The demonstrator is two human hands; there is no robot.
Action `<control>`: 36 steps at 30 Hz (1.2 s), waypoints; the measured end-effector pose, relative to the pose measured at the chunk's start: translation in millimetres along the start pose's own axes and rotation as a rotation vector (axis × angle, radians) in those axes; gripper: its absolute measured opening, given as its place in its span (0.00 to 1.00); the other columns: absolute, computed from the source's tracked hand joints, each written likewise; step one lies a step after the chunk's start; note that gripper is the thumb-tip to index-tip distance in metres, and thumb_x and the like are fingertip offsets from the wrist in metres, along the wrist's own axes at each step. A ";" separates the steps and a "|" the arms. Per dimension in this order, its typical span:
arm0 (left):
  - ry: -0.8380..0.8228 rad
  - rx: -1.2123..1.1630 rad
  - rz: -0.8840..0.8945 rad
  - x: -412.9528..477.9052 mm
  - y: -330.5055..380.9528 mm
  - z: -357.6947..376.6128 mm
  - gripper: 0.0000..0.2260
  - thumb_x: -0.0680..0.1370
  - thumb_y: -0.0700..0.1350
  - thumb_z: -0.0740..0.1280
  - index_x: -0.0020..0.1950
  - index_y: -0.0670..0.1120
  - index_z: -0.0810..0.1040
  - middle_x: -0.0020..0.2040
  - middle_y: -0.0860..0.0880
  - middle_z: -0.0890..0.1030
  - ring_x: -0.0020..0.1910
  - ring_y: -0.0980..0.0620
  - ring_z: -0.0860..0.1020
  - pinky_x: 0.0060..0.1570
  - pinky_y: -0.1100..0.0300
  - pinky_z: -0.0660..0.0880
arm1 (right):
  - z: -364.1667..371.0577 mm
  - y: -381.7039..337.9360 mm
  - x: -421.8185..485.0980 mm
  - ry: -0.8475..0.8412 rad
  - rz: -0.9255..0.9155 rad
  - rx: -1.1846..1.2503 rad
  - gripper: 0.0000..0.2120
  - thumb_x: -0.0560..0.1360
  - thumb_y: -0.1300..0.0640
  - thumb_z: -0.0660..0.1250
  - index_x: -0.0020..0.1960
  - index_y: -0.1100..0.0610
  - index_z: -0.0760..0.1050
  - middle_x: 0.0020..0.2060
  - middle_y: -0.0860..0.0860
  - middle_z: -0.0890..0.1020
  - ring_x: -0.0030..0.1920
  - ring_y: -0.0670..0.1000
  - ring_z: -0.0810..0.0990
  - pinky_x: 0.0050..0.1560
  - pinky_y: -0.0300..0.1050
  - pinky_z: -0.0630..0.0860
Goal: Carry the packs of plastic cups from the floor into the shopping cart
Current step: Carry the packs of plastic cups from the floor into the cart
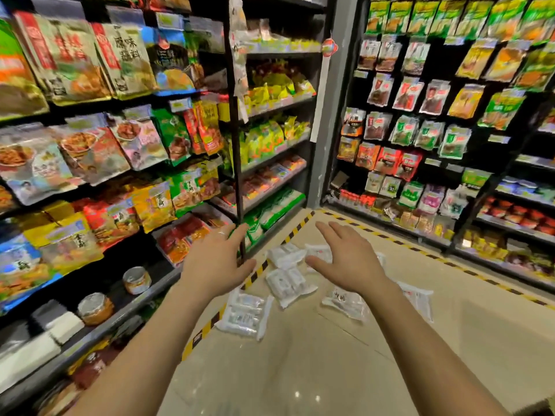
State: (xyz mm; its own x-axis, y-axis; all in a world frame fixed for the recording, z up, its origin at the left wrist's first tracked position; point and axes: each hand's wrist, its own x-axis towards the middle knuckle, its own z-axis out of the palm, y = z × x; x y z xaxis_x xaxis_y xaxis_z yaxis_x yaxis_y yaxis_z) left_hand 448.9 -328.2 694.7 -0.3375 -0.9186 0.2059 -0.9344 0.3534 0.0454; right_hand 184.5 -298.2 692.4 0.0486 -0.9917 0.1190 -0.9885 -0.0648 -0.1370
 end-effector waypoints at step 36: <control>-0.264 -0.141 -1.373 258.4 -137.5 594.6 0.36 0.72 0.64 0.57 0.76 0.48 0.63 0.72 0.43 0.70 0.70 0.39 0.68 0.63 0.41 0.67 | 618.5 25.3 572.4 -0.644 -0.887 -0.050 0.35 0.78 0.38 0.59 0.79 0.50 0.52 0.77 0.55 0.58 0.76 0.58 0.58 0.73 0.53 0.57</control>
State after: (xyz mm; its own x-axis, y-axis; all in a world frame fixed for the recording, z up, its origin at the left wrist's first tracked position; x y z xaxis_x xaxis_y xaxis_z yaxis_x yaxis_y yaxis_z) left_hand 422.1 -719.4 160.4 0.7966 -0.5418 -0.2682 -0.5187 -0.8404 0.1572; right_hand 276.0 -936.1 148.8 0.7969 -0.4676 -0.3824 -0.5690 -0.7938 -0.2150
